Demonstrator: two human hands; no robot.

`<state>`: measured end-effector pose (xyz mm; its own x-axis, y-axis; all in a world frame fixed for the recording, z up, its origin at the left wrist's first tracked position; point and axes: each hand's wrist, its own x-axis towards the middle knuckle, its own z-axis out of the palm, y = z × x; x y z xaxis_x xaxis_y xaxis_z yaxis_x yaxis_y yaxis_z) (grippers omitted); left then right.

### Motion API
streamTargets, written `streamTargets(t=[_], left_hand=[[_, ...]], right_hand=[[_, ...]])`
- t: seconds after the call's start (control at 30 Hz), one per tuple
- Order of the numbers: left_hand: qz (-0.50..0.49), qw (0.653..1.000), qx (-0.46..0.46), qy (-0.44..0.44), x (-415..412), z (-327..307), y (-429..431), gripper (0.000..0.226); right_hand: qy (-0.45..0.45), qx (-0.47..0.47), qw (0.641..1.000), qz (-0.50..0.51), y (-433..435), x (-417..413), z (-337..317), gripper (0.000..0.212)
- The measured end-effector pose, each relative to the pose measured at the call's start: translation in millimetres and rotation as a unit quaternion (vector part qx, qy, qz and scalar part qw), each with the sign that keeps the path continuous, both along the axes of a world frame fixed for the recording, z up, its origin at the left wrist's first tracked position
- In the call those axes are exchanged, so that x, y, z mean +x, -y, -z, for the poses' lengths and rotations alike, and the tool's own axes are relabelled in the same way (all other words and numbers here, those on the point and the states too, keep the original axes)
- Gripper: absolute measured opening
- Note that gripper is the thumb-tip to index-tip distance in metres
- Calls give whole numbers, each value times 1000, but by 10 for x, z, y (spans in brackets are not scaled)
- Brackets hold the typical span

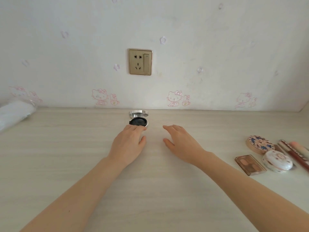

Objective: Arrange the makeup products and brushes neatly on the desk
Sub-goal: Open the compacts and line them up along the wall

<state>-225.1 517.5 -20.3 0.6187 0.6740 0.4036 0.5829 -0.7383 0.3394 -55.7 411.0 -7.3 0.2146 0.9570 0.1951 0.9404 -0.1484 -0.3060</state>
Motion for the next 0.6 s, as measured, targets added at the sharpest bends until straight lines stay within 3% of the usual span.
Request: streamTargets(t=[0.6], left_hand=[[161,976,-135,50,1261,20,1318,31]], right_hand=[[25,-2,981,193,1728,1082,-223,42]])
